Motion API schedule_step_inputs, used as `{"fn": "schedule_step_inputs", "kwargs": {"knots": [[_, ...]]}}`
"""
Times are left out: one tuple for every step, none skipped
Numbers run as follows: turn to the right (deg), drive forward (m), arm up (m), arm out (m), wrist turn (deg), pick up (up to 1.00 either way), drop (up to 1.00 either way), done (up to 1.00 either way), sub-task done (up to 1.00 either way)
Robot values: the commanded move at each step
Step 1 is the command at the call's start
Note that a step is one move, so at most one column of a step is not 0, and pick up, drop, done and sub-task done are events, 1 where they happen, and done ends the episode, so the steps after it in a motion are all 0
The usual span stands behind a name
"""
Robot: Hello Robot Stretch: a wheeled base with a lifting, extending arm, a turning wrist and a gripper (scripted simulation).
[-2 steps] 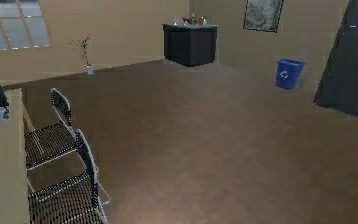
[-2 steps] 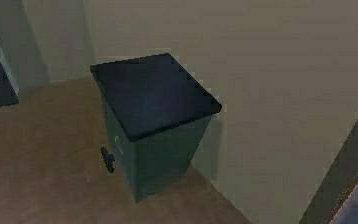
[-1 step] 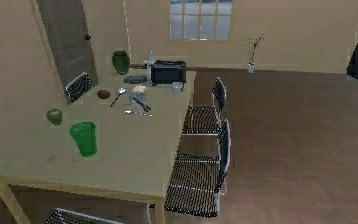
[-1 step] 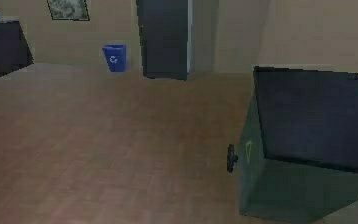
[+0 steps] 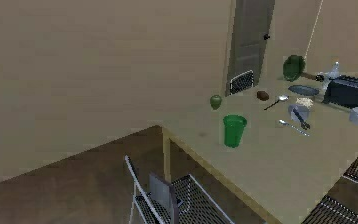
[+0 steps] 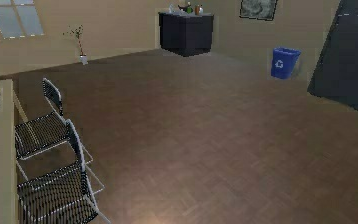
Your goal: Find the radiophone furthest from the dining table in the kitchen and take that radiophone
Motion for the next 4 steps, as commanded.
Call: {"fn": "schedule_step_inputs", "kwargs": {"knots": [[-3.0,0.0,0.0,0.0,0.0,0.0,0.0,0.0,0.0],[45.0,0.0,0.0,0.0,0.0,0.0,0.0,0.0,0.0],[45.0,0.0,0.0,0.0,0.0,0.0,0.0,0.0,0.0],[6.0,0.0,0.0,0.0,0.0,0.0,0.0,0.0,0.0]]}}
